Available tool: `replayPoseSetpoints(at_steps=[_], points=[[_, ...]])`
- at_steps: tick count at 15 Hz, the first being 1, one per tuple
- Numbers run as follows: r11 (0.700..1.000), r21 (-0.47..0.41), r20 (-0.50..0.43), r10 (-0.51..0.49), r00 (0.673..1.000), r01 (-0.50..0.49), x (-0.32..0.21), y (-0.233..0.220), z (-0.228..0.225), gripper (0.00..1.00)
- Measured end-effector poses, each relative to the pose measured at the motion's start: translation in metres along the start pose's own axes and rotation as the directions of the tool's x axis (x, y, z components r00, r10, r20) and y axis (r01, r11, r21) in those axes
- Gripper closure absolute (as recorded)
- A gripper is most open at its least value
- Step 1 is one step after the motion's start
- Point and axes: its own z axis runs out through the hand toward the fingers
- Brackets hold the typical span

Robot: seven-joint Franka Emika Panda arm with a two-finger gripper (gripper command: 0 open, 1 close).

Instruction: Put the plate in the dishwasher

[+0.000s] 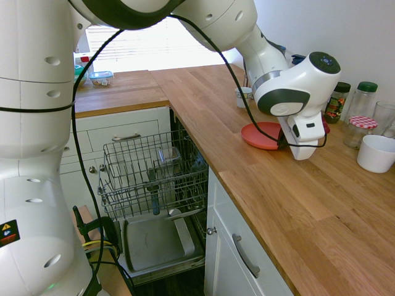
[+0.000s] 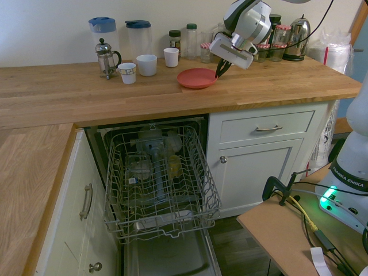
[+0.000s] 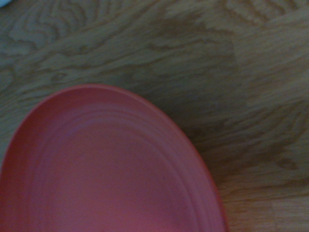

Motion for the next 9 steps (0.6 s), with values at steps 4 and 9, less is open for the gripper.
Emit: replayPoseSetpoints(at_steps=[4, 9], points=[[0.989, -0.009, -0.095, -0.151, 0.984, 0.151, -0.044, -0.022, -0.06, 1.0], [0.907, -0.168, -0.293, -0.42, 0.859, 0.386, -0.161, -0.022, -0.119, 1.0]])
